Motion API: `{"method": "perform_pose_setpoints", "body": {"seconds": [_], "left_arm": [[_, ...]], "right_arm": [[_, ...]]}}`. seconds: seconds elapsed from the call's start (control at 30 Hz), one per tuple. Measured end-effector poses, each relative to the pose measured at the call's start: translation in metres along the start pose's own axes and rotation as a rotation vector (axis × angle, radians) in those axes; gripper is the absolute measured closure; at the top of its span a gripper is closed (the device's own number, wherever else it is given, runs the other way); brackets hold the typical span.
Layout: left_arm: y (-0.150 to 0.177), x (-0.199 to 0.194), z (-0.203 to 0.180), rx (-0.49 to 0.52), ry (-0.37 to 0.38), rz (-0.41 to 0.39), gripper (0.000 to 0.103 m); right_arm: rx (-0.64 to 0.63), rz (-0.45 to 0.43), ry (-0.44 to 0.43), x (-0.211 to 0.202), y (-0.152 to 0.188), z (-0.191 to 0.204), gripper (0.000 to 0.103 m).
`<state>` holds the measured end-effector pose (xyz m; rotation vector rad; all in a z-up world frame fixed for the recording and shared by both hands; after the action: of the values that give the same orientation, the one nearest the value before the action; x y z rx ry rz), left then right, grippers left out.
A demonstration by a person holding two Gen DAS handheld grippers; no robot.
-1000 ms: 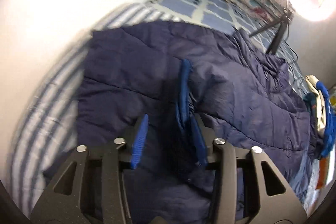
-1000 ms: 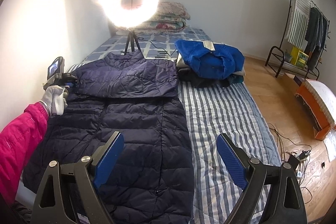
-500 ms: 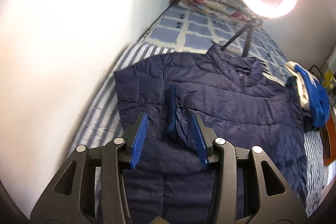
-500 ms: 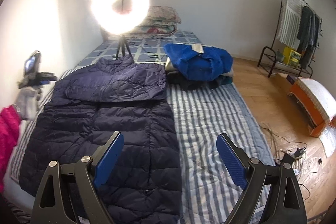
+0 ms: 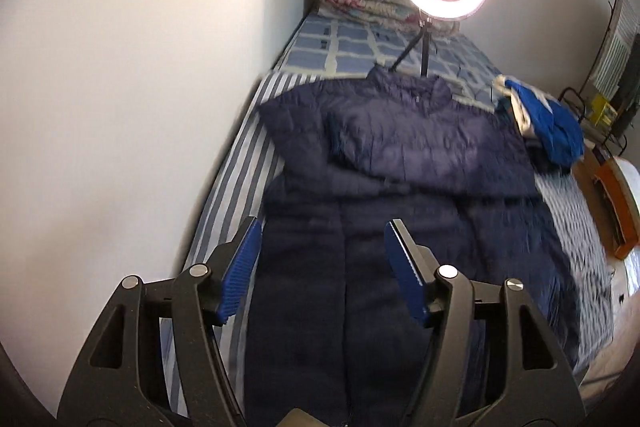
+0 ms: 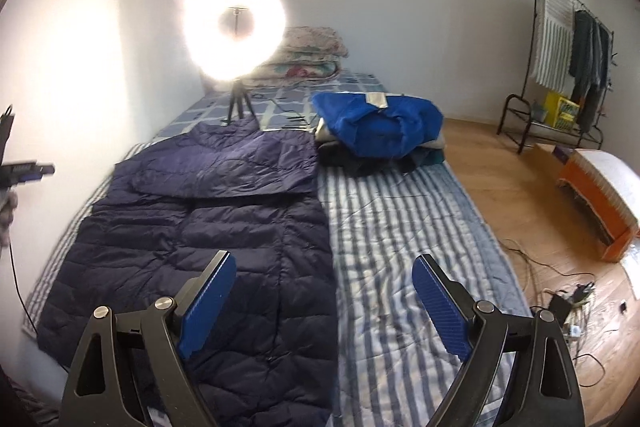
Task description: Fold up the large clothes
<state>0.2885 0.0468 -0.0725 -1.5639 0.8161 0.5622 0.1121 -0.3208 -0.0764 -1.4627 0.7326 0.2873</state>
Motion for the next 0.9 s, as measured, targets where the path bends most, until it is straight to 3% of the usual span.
{"method": "perform_pose_setpoints", "body": {"seconds": [0.2, 0.3, 0.47, 0.67, 0.8, 0.9], "left_arm": [[0.063, -0.013, 0.018, 0.01, 0.01, 0.086, 0.028], [0.092, -0.008, 0.027, 0.019, 0.007, 0.134, 0.028], [0.125, 0.01, 0.051, -0.049, 0.024, 0.241, 0.028], [0.158, 0.035, 0.081, -0.17, 0.052, 0.382, 0.028], [0.175, 0.05, 0.1, -0.282, 0.071, 0.46, 0.029], [0.181, 0.054, 0.103, -0.3, 0.088, 0.486, 0.032]], "right_arm": [[-0.075, -0.019, -0.05, 0.002, 0.004, 0.015, 0.012], [-0.059, 0.029, -0.117, 0.019, 0.012, 0.014, 0.012], [-0.06, 0.101, -0.212, 0.049, 0.033, 0.006, 0.012], [0.035, 0.261, -0.341, 0.087, 0.065, -0.014, 0.019], [0.059, 0.365, -0.368, 0.109, 0.087, -0.022, 0.023], [0.092, 0.445, -0.399, 0.125, 0.102, -0.026, 0.029]]}}
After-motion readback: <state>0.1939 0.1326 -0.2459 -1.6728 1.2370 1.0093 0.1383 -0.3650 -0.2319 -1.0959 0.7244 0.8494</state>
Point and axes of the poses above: each gripper's, at about its wrist camera, not at the fingertips, and x roughly the way its jaws point, z to its left, y to its underside, the point moved 5 cm from there along x, roughly the way its jaws point, and after that the axes turned 5 degrees about -x, right-handed, at the moved point
